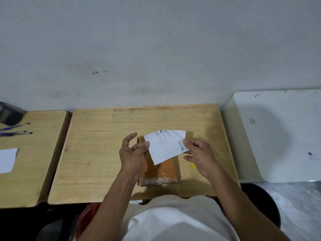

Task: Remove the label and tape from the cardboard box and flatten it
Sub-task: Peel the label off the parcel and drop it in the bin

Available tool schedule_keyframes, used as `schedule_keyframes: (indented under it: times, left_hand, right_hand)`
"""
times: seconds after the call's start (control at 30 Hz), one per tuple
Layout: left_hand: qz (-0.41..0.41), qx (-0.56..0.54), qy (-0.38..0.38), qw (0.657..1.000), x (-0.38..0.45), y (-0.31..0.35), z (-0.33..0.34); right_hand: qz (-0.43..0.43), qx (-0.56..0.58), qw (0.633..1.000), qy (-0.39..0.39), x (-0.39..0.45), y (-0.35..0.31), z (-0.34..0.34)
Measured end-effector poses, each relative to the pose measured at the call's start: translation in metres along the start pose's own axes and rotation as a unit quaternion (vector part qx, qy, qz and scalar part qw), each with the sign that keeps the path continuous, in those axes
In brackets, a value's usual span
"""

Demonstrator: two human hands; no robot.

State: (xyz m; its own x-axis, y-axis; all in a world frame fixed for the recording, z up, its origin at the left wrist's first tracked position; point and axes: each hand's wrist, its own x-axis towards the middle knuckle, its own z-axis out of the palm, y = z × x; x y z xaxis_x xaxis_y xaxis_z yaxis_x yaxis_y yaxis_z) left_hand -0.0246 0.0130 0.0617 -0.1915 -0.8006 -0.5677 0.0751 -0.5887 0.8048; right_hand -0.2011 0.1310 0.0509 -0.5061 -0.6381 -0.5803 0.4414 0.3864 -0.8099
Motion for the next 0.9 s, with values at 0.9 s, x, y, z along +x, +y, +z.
schedule_keyframes:
  times: [0.9]
  left_hand:
    - [0.104,0.249,-0.080,0.960,-0.016,0.002,-0.015]
  right_hand:
    - [-0.142,-0.157,0.975,-0.064,-0.019,-0.002,0.009]
